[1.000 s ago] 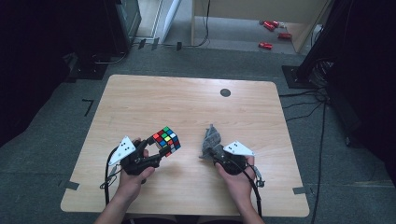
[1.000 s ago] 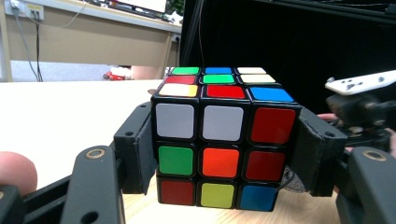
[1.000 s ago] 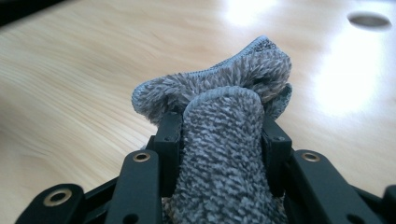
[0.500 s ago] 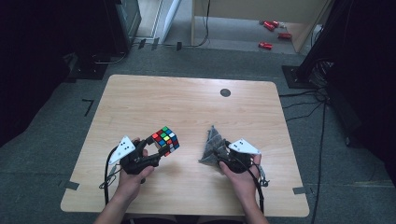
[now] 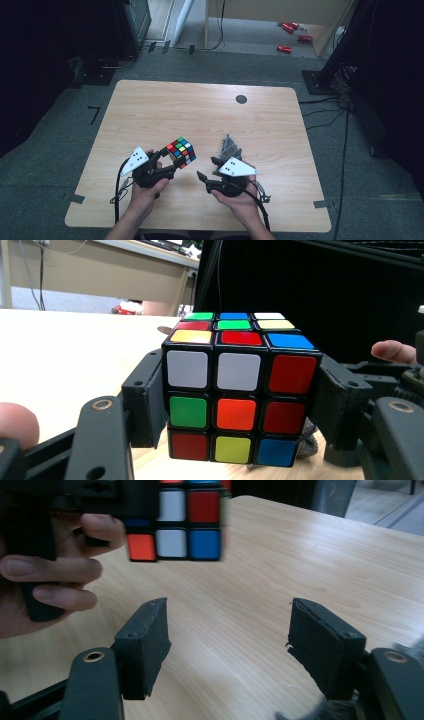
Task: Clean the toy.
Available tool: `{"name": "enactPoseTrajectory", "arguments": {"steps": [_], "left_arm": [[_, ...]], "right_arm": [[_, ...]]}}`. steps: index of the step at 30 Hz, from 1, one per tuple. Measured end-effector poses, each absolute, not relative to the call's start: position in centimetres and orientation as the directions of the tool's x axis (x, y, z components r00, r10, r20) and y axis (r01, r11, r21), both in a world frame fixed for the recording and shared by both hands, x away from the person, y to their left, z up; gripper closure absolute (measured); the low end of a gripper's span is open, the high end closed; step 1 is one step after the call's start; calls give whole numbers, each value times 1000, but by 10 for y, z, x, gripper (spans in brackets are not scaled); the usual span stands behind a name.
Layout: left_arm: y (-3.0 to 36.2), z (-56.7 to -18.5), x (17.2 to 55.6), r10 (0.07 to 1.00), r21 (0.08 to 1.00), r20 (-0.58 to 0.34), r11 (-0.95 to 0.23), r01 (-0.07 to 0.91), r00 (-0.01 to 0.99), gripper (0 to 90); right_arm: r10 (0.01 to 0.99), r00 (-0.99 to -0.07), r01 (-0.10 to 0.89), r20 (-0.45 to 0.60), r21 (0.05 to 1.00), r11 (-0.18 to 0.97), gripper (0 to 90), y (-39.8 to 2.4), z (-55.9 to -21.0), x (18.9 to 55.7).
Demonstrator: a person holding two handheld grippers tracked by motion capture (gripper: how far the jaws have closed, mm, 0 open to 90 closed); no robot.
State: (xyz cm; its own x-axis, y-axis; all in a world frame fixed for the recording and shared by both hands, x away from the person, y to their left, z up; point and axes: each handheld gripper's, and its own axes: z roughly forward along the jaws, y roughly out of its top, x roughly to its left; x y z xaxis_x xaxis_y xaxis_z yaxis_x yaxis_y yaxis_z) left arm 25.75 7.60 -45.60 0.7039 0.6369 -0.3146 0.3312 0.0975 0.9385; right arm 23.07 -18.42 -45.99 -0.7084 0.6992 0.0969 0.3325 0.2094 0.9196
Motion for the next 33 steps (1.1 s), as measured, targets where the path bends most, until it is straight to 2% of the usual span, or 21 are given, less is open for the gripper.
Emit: {"name": "enactPoseTrajectory", "arguments": {"steps": [9, 17, 24, 28, 33], "left_arm": [[56, -453, 246, 618, 936, -324, 98, 338, 717, 341], [47, -454, 240, 600, 925, -350, 104, 364, 719, 339], [48, -456, 245, 565, 903, -401, 110, 416, 721, 326], [51, -456, 249, 541, 892, -424, 111, 438, 727, 295], [56, -455, 253, 540, 888, -435, 125, 443, 721, 293]], "right_arm": [[699, -713, 280, 62, 938, 203, 285, -162, -458, 220], [751, -660, 229, -2, 952, 204, 314, -157, -456, 215], [762, -647, 222, -36, 947, 234, 334, -159, -459, 213], [752, -659, 246, -21, 939, 241, 337, -161, -460, 217], [750, -656, 211, -82, 934, 287, 339, -159, -459, 214]]}}
